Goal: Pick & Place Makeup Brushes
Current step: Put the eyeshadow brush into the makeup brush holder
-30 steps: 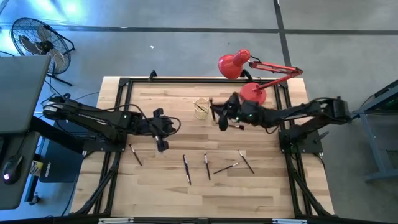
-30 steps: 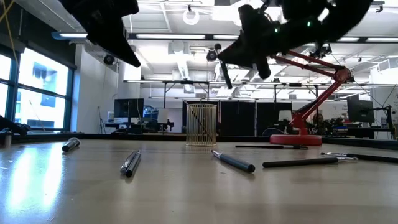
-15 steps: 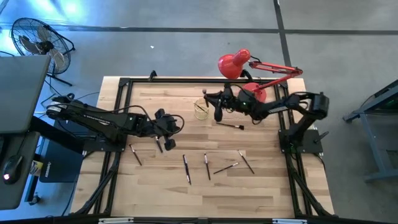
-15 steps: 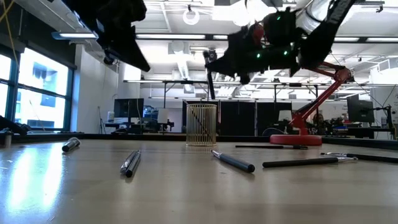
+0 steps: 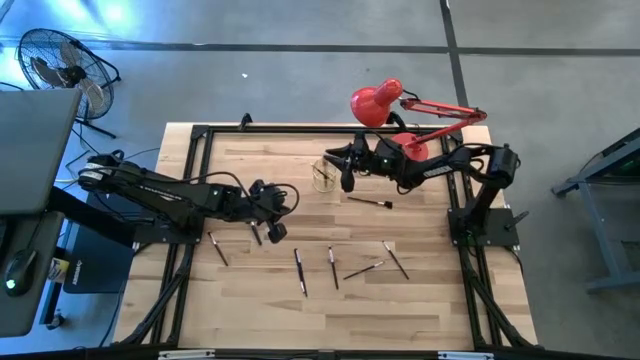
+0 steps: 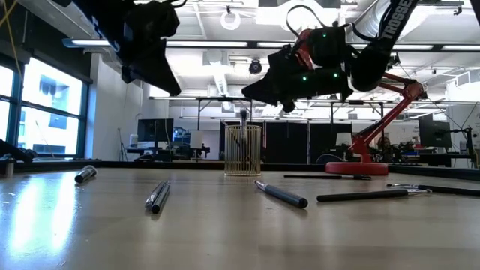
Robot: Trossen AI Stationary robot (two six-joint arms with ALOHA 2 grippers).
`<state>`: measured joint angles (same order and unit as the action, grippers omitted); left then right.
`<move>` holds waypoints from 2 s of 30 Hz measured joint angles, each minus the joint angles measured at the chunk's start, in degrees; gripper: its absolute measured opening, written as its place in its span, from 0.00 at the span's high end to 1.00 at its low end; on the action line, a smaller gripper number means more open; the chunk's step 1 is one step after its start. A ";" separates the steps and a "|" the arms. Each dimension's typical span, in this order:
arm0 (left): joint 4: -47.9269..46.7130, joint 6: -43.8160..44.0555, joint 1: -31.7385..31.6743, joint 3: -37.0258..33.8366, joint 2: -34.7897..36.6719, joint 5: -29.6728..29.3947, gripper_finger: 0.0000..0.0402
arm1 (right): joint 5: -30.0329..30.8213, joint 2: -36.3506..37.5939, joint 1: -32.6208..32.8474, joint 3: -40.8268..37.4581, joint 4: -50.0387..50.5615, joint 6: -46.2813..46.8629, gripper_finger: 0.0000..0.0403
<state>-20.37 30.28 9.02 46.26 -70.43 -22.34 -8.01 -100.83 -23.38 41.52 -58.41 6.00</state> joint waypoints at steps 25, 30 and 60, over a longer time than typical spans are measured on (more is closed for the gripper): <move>-5.44 -9.26 0.00 -0.02 0.04 5.02 0.99 | 18.01 16.71 15.01 0.02 35.40 -0.10 0.99; -5.59 -22.46 0.00 -0.04 0.04 8.71 0.99 | 28.89 18.79 23.32 0.02 45.24 9.90 1.00; 11.19 -62.96 0.00 0.00 -16.87 19.12 0.99 | 42.74 14.47 42.03 0.02 51.07 33.81 1.00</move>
<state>-9.18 -32.68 9.02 46.26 -87.31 -3.22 34.73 -86.37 18.65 41.54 -7.33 39.80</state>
